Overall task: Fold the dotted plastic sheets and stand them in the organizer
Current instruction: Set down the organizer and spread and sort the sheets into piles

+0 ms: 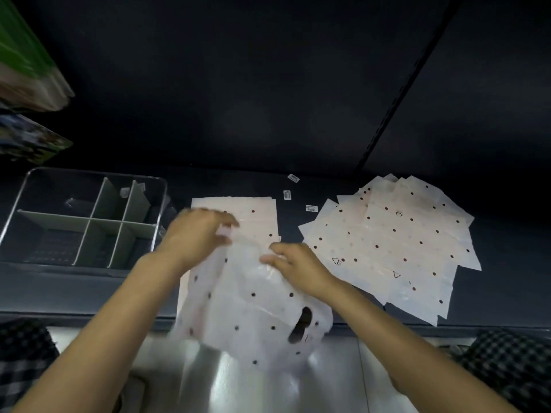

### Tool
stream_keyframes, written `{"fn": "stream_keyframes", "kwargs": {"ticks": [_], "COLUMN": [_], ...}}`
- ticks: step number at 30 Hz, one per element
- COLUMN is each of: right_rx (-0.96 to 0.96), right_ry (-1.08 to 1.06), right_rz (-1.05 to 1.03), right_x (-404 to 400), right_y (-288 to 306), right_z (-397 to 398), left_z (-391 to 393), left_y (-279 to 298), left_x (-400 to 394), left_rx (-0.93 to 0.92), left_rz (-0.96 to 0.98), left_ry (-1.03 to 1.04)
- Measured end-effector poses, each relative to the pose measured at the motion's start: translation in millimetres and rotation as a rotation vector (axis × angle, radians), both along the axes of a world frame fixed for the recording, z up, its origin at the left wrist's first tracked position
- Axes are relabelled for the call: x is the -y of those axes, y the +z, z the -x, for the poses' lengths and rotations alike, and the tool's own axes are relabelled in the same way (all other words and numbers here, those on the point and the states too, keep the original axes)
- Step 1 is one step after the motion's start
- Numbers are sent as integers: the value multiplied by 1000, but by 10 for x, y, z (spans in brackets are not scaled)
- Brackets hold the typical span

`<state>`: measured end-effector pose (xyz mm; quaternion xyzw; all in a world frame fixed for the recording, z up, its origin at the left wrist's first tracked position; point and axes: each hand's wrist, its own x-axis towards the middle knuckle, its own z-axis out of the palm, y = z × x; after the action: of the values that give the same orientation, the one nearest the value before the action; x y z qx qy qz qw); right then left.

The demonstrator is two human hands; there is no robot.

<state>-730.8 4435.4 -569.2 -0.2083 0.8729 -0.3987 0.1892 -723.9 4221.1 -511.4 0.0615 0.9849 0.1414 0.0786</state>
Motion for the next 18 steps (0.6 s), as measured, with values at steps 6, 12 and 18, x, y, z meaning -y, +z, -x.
{"fn": "stream_keyframes", "kwargs": {"ticks": [6, 12, 18], "right_rx": [227, 472, -225], "right_ry": [-630, -674, -462], "right_rz": [169, 111, -177], "right_x": [366, 438, -305], "right_y": [-431, -717, -630], "right_z": [359, 441, 187], "left_z": [-65, -310, -411], "left_y": [-271, -884, -1236], "left_x": [14, -276, -538], "left_rx": [-473, 6, 80], "left_rz": [-213, -168, 32], "left_ry": [140, -1, -180]}}
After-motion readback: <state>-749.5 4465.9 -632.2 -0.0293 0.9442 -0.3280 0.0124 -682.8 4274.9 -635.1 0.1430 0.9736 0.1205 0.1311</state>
